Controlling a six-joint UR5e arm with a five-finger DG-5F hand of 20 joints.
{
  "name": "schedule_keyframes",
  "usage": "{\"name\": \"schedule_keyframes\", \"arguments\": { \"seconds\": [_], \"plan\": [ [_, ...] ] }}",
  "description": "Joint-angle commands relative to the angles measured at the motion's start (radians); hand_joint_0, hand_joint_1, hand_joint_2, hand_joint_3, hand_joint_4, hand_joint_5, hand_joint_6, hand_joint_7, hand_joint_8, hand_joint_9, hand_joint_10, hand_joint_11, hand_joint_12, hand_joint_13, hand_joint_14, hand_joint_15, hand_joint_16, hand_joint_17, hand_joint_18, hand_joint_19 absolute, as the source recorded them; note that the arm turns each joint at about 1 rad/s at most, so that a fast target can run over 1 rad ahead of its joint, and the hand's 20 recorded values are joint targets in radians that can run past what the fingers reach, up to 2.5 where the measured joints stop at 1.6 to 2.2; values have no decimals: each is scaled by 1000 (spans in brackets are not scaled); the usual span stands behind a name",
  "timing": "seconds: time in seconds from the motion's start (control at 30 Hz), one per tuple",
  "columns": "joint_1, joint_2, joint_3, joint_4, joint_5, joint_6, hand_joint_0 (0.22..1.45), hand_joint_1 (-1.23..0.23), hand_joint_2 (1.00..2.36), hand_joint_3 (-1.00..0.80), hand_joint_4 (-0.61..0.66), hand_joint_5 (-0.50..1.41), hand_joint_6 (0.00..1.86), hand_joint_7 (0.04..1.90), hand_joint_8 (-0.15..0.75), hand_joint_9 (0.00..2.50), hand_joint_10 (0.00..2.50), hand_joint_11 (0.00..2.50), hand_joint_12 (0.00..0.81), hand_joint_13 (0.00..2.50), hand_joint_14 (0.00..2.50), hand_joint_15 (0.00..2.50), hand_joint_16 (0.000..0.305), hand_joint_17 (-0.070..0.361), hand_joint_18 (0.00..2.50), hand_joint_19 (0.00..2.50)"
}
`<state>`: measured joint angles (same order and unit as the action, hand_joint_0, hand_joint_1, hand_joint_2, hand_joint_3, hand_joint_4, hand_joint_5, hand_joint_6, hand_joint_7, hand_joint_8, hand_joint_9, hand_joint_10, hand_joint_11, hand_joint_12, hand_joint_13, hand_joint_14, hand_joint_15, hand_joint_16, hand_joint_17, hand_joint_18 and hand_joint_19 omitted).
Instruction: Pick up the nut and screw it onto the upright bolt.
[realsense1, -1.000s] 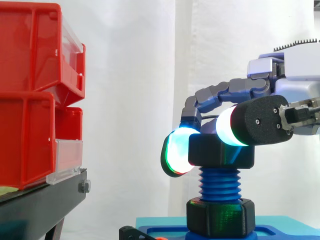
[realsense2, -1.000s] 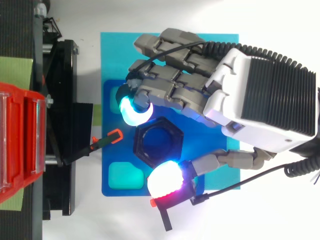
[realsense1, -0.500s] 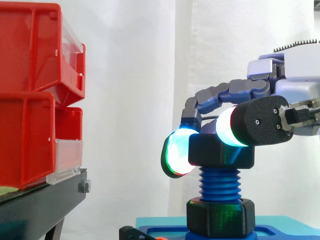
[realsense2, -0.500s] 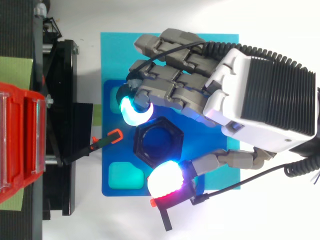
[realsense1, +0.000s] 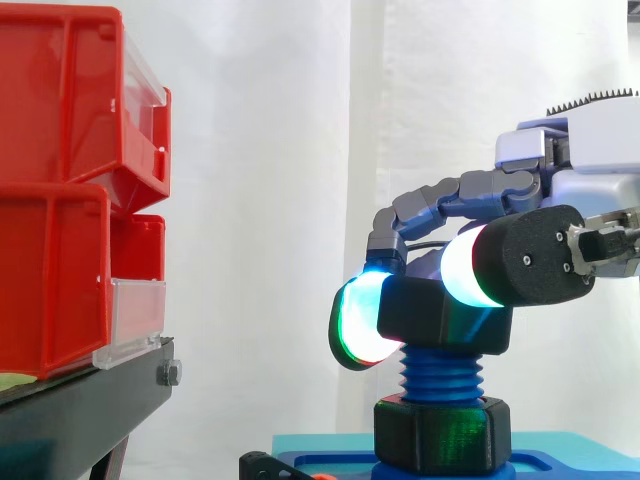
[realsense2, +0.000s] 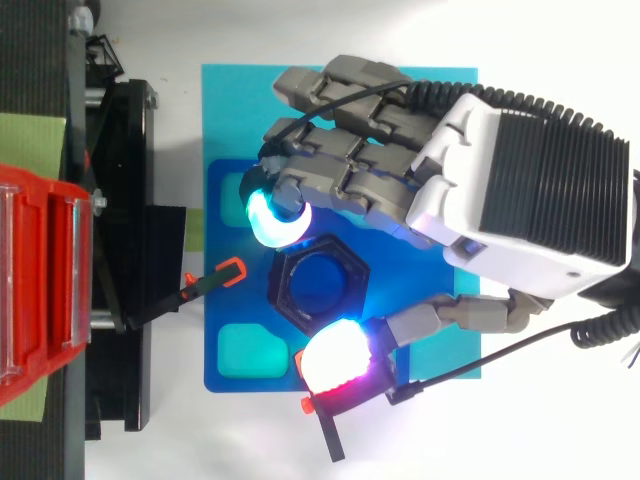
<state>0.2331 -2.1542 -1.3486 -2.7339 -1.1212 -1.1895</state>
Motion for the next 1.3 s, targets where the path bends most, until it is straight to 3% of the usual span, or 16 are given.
{"name": "schedule_keyframes", "arguments": {
  "seconds": [0.0, 0.43, 0.77, 1.27],
  "plan": [
    [-1, 1, 0, -1, -3, 1, 497, -672, 1000, -500, 205, -123, 503, 1122, 265, 554, 5, 149, 358, 261, 0, 0, 56, 127, 226, 121],
    [-1, 1, 0, -12, -20, 1, 465, -629, 1000, -500, 214, -138, 503, 1042, 279, 547, 4, 135, 375, 254, 0, 0, 60, 135, 219, 122],
    [-3, 1, 0, -15, -22, 1, 390, -541, 1000, -500, 183, -188, 502, 781, 303, 498, 0, 60, 417, 233, 0, 0, 71, 159, 202, 116],
    [-3, 2, 0, -15, -32, -1, 352, -427, 1000, -500, 184, -232, 501, 599, 300, 404, 0, 0, 437, 192, 0, 0, 76, 171, 112, 116]
  ]
}}
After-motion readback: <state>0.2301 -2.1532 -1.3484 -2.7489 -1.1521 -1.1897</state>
